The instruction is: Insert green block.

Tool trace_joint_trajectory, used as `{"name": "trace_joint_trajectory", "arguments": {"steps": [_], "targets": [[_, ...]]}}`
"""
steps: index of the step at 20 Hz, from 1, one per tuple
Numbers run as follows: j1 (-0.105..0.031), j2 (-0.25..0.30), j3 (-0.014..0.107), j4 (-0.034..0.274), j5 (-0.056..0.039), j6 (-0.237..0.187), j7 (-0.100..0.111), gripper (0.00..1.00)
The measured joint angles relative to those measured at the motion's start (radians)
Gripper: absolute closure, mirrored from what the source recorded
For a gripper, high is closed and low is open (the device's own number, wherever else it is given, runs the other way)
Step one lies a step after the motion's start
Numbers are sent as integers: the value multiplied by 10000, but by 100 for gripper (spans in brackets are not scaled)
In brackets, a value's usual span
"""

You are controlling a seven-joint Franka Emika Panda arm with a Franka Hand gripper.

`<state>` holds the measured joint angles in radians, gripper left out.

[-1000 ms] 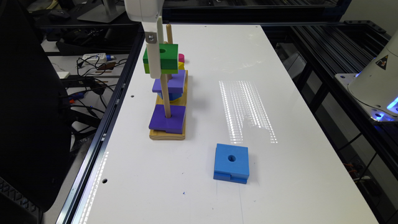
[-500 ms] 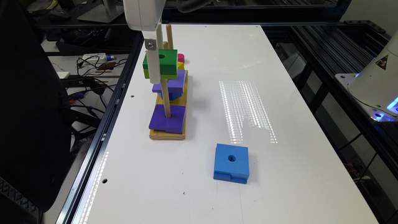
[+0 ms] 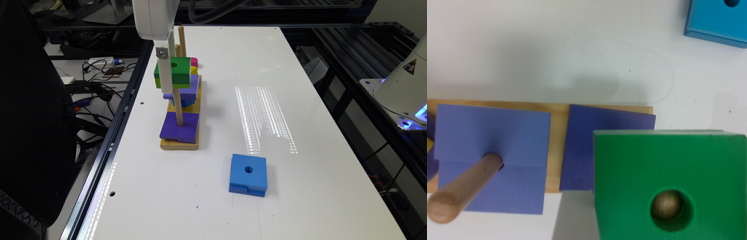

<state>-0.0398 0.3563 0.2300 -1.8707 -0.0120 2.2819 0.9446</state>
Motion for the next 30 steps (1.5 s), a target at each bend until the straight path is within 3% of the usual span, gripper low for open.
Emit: {"name": "trace_joint_trajectory", "arguments": {"steps": [13, 20, 30], "targets": [[1, 41, -4, 1, -17, 51, 0, 100], [1, 394, -11, -10, -135, 321, 4, 100], [2, 420, -11, -10, -143, 337, 4, 100]]}}
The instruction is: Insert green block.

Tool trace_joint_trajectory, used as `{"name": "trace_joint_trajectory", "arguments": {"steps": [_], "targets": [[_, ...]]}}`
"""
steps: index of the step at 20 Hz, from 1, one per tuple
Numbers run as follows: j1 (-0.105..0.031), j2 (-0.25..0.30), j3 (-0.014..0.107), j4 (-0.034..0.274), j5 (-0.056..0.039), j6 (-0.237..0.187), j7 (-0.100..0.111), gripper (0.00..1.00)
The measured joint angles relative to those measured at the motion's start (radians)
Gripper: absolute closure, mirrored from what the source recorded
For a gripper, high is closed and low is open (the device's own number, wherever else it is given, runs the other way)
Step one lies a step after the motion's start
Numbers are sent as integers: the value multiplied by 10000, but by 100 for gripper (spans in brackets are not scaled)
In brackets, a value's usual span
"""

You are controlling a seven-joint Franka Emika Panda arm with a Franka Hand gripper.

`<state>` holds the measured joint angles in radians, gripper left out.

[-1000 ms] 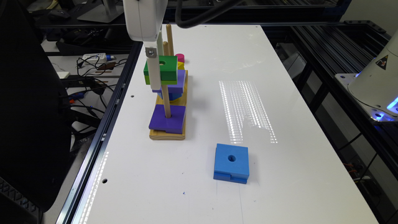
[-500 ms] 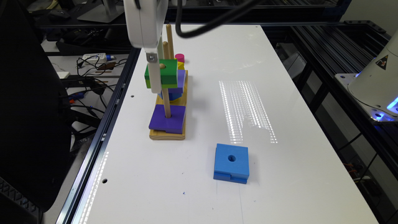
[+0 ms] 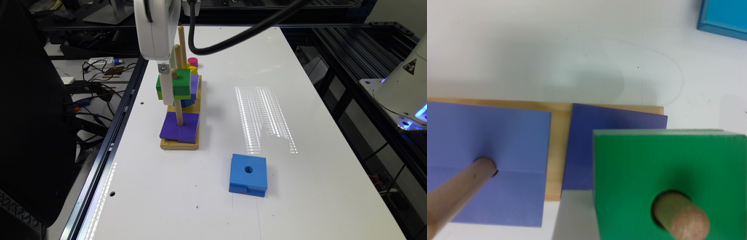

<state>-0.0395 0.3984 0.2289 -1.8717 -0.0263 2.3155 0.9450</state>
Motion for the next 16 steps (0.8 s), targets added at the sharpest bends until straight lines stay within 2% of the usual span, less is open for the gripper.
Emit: {"name": "trace_joint_trajectory", "arguments": {"steps": [16], "targets": [[0, 170, -4, -2, -27, 134, 0, 100]]}}
